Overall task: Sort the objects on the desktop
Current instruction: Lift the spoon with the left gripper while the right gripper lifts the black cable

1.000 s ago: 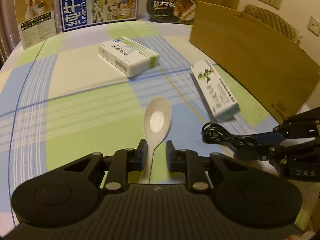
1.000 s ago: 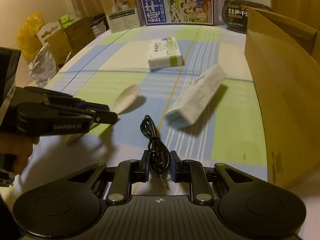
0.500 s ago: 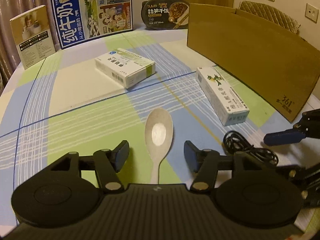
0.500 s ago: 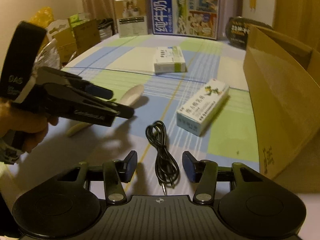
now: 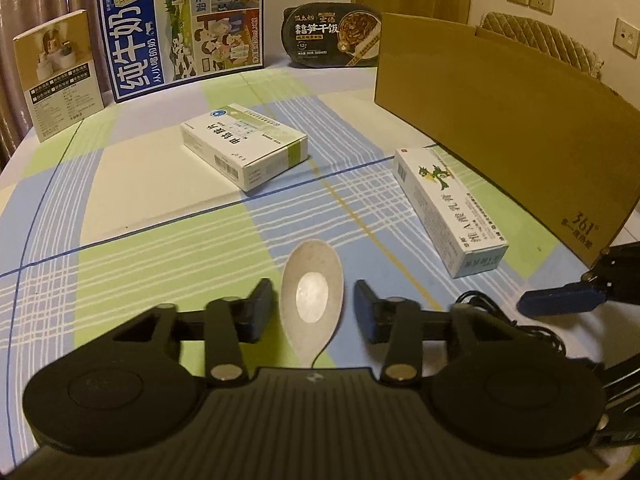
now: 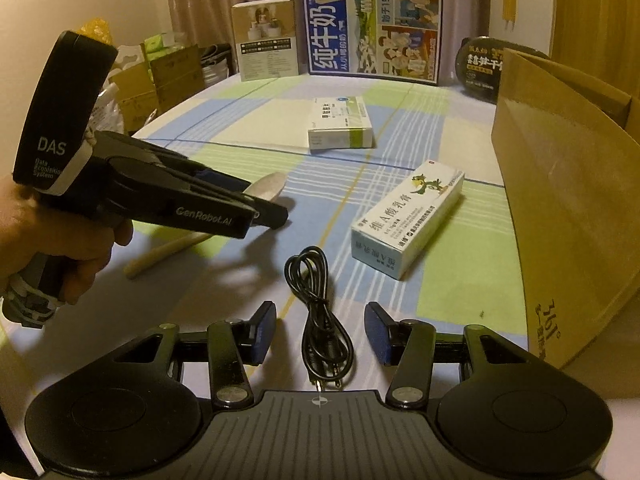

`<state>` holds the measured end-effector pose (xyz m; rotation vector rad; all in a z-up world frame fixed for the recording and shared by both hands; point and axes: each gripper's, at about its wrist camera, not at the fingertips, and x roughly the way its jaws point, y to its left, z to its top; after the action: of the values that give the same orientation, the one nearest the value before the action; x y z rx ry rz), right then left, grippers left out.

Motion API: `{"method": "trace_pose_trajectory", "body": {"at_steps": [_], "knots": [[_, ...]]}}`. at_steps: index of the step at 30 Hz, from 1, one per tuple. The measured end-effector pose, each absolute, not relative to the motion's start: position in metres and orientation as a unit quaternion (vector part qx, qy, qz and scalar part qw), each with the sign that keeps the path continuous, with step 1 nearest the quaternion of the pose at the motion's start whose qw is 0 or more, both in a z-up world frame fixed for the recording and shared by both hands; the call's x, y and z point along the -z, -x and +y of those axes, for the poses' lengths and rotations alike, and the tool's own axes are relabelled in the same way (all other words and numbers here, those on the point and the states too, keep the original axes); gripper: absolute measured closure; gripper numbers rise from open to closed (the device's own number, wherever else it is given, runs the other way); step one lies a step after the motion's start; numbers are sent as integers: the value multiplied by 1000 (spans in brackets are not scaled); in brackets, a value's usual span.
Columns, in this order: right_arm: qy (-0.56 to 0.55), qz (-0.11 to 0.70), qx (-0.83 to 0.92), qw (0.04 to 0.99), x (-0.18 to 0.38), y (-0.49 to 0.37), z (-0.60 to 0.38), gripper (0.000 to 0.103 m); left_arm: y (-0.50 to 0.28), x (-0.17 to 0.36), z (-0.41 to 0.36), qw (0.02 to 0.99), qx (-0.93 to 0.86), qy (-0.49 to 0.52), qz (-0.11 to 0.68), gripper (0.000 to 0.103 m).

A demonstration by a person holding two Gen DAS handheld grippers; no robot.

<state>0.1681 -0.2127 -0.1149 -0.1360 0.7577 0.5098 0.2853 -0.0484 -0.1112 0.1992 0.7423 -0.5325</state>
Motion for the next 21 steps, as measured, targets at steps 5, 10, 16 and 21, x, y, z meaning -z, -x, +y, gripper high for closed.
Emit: {"method": "trace_pose_trajectory", "body": {"at_steps": [5,10,16,21], "knots": [[76,360,-255,894,117,-168,-209,56,-284,109,-45,891,252,-86,368,75],[86,357,-261,893,117,-168,-205,64,-279,106,-36,889,247,-68,379,75],[86,350,-264,895,119,-172,-204,65,-271,102,-35,888,251,-67,379,75],[89,342,-264,898,121,-177,-203,67,-269,104,-36,885,255,-69,382,75]]}}
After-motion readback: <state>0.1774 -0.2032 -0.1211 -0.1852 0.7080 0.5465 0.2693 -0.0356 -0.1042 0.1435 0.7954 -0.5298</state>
